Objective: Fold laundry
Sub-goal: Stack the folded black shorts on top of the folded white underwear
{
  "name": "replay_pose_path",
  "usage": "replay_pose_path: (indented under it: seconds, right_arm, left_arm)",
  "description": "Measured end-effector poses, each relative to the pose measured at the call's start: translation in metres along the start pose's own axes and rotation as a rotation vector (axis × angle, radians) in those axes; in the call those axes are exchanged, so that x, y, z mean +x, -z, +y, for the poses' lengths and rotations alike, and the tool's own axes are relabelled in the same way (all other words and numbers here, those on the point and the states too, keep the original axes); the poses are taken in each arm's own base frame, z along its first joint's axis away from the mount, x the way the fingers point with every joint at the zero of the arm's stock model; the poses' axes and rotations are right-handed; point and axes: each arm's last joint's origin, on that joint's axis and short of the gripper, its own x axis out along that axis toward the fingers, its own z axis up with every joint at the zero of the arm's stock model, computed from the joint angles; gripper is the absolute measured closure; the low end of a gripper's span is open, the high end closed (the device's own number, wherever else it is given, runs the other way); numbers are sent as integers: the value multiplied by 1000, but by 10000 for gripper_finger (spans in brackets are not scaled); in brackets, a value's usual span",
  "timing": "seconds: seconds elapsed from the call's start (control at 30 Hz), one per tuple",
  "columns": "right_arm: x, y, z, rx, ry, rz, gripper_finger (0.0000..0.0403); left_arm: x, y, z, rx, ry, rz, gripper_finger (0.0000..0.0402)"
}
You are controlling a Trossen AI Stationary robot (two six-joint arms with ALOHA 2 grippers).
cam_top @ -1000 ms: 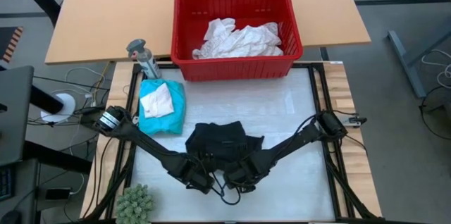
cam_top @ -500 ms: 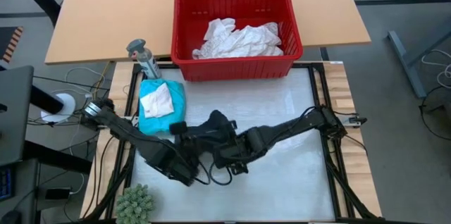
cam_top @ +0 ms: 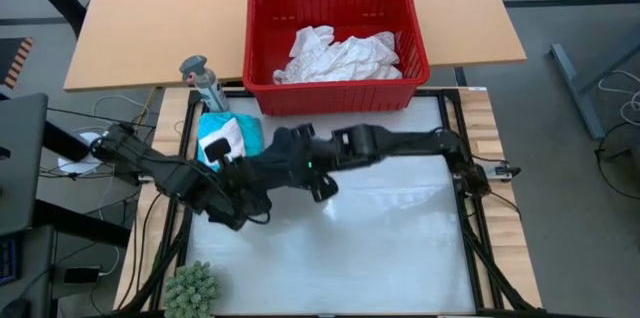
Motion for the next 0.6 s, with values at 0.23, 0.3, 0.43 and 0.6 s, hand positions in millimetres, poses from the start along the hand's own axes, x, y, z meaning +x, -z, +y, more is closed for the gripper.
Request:
replay_pose_path:
  seconds: [0.23,0.3,0.43,0.6]
  right_arm:
    - [9,18,-43,-20,2,-55,347]
    - [11,23,-53,-52,-1,-70,347]
    - [15,38,-79,-76,-2,-102,347]
    - [17,59,-110,5,-36,-169,347]
  left_arm:
    - [29,-13,25,-162,-111,56,386]
    - [36,-16,30,-182,-126,83,386]
    - [46,-20,42,-343,-170,97,386]
    - [52,-25,55,-489,-235,65,386]
